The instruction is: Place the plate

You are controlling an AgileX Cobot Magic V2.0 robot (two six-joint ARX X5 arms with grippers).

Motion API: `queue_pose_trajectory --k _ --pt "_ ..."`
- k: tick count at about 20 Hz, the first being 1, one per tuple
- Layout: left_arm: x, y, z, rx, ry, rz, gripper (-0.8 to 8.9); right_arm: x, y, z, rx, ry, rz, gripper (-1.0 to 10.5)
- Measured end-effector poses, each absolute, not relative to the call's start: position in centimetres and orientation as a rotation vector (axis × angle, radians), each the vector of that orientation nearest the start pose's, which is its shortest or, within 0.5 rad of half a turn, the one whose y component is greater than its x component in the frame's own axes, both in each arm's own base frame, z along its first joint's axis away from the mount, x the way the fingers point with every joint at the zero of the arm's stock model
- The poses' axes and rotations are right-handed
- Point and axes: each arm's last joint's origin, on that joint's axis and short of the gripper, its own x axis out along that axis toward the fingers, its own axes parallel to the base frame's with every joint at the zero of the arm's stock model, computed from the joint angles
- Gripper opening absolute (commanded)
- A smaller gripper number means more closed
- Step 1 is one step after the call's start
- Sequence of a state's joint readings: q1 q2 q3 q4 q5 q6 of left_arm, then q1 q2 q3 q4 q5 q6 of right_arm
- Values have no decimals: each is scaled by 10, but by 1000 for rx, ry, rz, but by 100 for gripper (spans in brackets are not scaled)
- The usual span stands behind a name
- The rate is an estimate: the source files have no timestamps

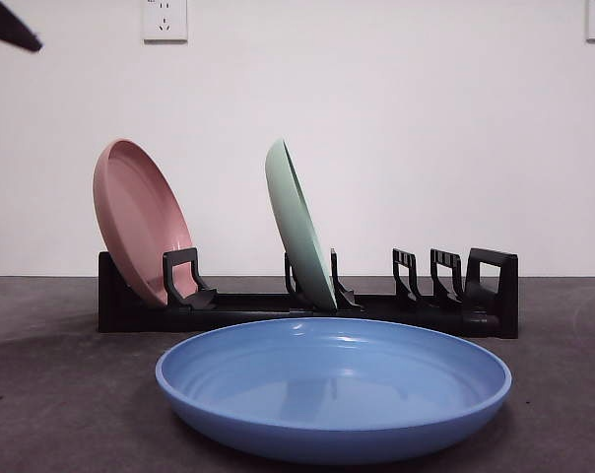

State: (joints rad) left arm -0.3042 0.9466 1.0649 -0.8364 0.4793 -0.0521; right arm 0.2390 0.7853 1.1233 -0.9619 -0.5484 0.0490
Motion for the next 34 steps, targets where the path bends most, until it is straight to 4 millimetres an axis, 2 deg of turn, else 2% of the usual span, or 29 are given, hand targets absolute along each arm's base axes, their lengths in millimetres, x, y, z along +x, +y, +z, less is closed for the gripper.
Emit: queue_pose_trajectory --k 5,8,11,15,20,26,29,33,34 --pt "187 -71 333 -42 843 -542 466 114 43 373 145 658 745 383" --pt "213 -83 330 27 959 -437 466 114 43 373 145 658 745 383" --pt "242 -98 337 137 1017 -306 466 114 43 373 145 658 745 383" --pt "282 -121 346 279 975 -127 465 114 43 373 145 658 745 383" --pt "320 -143 340 394 891 42 463 114 43 373 145 658 745 383" --pt "342 -152 323 454 837 112 453 114 43 373 145 658 745 383" --pt "346 -154 321 454 820 117 360 114 43 373 145 658 745 383" --pt "346 -153 320 476 818 154 325 114 43 373 145 658 745 383" --pt "345 -152 320 485 825 161 281 114 43 373 145 658 745 383"
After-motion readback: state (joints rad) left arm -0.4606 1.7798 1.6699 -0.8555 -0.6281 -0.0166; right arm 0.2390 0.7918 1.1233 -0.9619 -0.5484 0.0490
